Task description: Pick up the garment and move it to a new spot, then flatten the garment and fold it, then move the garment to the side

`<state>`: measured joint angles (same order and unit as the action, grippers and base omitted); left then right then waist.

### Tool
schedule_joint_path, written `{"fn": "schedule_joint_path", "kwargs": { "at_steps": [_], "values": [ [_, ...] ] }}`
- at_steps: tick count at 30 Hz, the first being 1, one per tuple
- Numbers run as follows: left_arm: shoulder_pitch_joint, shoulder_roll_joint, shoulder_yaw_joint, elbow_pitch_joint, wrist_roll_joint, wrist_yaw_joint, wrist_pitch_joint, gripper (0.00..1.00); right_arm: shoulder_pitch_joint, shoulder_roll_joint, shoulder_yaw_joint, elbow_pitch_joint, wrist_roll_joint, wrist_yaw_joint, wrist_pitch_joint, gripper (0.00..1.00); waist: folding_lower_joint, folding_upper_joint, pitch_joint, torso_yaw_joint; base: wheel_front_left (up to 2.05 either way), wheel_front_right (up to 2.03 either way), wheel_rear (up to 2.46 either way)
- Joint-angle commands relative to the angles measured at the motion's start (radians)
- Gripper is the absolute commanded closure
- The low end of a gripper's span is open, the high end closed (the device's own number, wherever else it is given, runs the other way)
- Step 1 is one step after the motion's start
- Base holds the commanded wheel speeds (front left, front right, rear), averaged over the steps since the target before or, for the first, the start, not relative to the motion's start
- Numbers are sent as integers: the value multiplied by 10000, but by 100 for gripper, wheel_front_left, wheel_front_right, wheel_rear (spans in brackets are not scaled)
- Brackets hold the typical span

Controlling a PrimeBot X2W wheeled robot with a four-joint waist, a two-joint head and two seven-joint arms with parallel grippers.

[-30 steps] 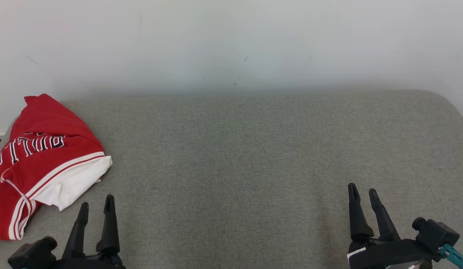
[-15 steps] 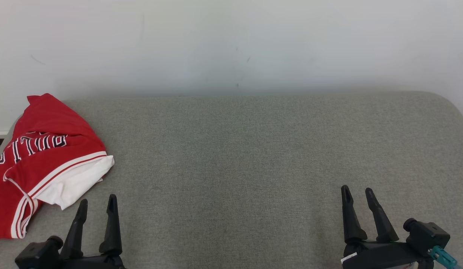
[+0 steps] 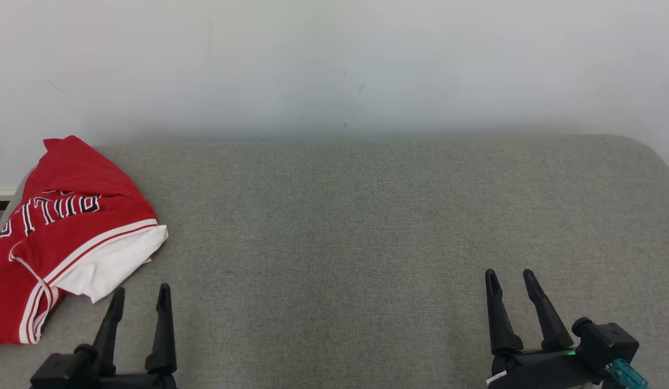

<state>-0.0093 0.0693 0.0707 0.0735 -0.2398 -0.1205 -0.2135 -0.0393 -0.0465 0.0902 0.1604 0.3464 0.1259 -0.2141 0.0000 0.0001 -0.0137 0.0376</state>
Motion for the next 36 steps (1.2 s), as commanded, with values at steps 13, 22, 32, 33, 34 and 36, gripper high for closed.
{"fn": "schedule_joint_path", "kwargs": {
  "at_steps": [13, 22, 32, 33, 34, 36],
  "values": [
    [255, 202, 17, 58, 1027, -29, -335, 0, 175, -53, -36, 49, -1065, 58, -328, 0, 0, -1, -115, 36, 0, 0, 0],
    [380, 373, -141, 291, 1388, -80, -515, 0, 332, -52, -388, 45, -1622, 64, -290, 0, 0, -1, -156, 31, 0, 0, 0],
    [376, 686, -415, 552, 609, -78, -427, 0, 476, -51, -552, -98, -1346, 65, 85, 0, 0, -1, -193, 46, 0, 0, 0],
    [364, 722, -449, 550, 547, -80, -390, 0, 480, -51, -560, -118, -1313, 65, 119, 0, 0, -1, -196, 52, 0, 0, 0],
    [356, 748, -479, 543, 473, -82, -324, 0, 490, -49, -564, -124, -1275, 65, 192, 0, 0, -1, -201, 57, 0, 0, 0],
    [346, 814, -526, 515, 358, -84, -212, 0, 497, -51, -563, -156, -1256, 65, 276, 0, 0, -1, -205, 63, 0, 0, 0]
  ]
}}
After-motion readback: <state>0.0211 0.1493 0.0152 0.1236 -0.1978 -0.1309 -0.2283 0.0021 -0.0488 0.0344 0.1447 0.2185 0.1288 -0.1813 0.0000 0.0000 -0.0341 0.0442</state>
